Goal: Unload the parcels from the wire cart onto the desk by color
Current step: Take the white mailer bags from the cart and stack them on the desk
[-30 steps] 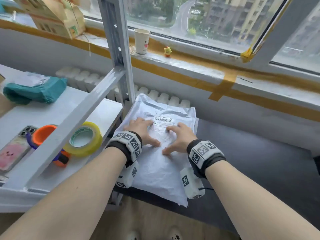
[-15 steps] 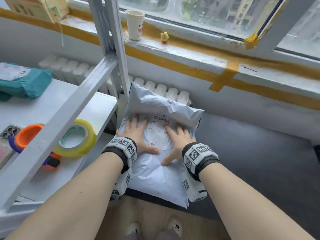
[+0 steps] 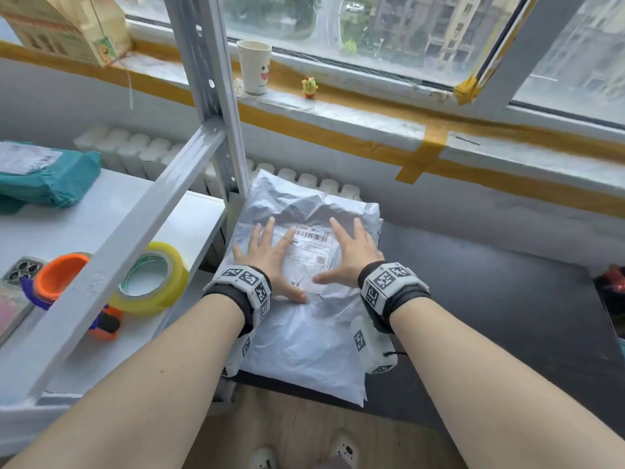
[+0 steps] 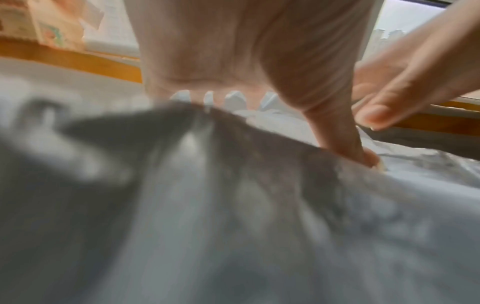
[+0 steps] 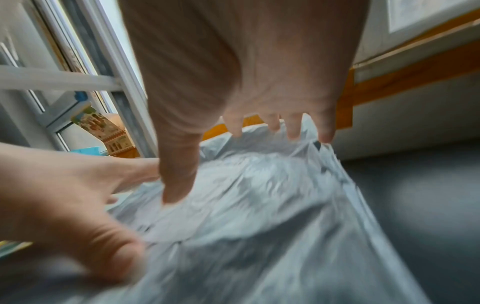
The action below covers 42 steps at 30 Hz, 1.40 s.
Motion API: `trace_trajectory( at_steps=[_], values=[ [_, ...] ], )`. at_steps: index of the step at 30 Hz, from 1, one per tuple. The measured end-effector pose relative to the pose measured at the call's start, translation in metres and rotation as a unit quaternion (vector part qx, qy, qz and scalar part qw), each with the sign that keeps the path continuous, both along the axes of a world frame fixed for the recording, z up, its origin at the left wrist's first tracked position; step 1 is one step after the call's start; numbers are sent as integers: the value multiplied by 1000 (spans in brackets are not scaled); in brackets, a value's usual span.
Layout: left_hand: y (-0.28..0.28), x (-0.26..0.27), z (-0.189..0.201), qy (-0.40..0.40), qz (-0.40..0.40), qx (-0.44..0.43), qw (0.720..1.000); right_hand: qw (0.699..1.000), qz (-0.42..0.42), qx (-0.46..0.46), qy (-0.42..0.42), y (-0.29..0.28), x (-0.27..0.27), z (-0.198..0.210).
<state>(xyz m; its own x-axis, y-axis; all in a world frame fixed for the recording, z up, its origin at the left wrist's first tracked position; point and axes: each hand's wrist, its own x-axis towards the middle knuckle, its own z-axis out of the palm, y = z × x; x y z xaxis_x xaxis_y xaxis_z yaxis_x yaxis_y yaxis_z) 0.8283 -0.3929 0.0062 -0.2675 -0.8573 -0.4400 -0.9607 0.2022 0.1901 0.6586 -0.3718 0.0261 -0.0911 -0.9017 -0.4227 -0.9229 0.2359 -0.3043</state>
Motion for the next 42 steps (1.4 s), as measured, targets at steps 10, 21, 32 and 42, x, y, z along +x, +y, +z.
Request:
trace_trajectory(
  at_steps=[10, 21, 32, 42],
  values=[
    [-11, -11, 63, 60, 9, -104, 993, 995, -86, -44, -3, 24, -22, 53],
    [45, -122, 93, 83, -149, -122, 978, 980, -186, -43, 48, 109, -101, 78],
    [186, -299, 101, 96, -276, -96, 951, 950, -302, -72, 17, 292, -248, 90],
    [371, -487, 79, 138, -362, -85, 918, 899, -421, -120, -11, 499, -418, 76]
  ],
)
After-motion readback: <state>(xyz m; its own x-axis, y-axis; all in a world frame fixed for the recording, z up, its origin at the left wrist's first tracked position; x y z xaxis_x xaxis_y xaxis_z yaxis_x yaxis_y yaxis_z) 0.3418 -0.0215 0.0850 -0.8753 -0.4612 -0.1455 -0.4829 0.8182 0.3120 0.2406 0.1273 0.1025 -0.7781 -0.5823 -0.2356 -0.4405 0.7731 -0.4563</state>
